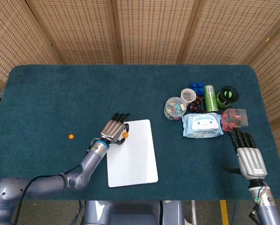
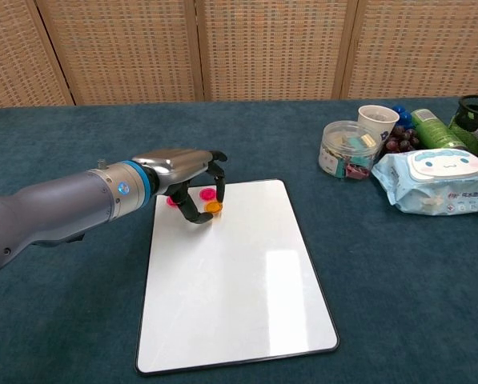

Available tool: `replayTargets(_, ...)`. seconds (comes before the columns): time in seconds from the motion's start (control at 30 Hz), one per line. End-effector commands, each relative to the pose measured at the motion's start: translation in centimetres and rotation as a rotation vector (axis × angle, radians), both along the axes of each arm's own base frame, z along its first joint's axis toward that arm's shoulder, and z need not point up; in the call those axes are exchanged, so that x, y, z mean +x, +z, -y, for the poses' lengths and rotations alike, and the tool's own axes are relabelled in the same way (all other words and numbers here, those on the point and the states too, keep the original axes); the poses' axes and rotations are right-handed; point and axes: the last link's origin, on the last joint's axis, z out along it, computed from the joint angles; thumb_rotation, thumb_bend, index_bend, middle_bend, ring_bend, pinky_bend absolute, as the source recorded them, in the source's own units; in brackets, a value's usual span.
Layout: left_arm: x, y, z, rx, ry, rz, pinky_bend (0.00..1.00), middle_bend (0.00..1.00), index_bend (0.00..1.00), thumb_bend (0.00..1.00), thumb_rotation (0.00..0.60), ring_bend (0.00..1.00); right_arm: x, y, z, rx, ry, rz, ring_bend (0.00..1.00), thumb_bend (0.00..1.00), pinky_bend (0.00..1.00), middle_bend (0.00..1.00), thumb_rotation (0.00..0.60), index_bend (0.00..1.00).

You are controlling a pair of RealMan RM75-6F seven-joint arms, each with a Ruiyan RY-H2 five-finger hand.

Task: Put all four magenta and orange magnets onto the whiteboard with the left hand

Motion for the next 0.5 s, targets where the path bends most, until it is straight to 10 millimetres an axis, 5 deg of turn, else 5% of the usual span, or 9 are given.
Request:
replayTargets(0.03, 0.1, 0.0, 0.0, 0.003, 0.001, 0.003, 0.0, 0.0, 0.33, 0.35, 0.6, 0.0, 0.0, 0.0, 0.0, 0.001, 0.0, 0.0, 0.0, 0.14, 0.0, 0.0, 0.6, 0.0)
replayTargets(0.5, -0.5, 2.6, 0.2, 0.033, -0.009, 0.058, 0.0, 0.0, 0.25, 0.34, 0.6, 0.0, 0.0, 0.0, 0.0, 0.002, 0.001, -0.002, 0.0, 0.14, 0.0, 0.0, 0.6, 0.0)
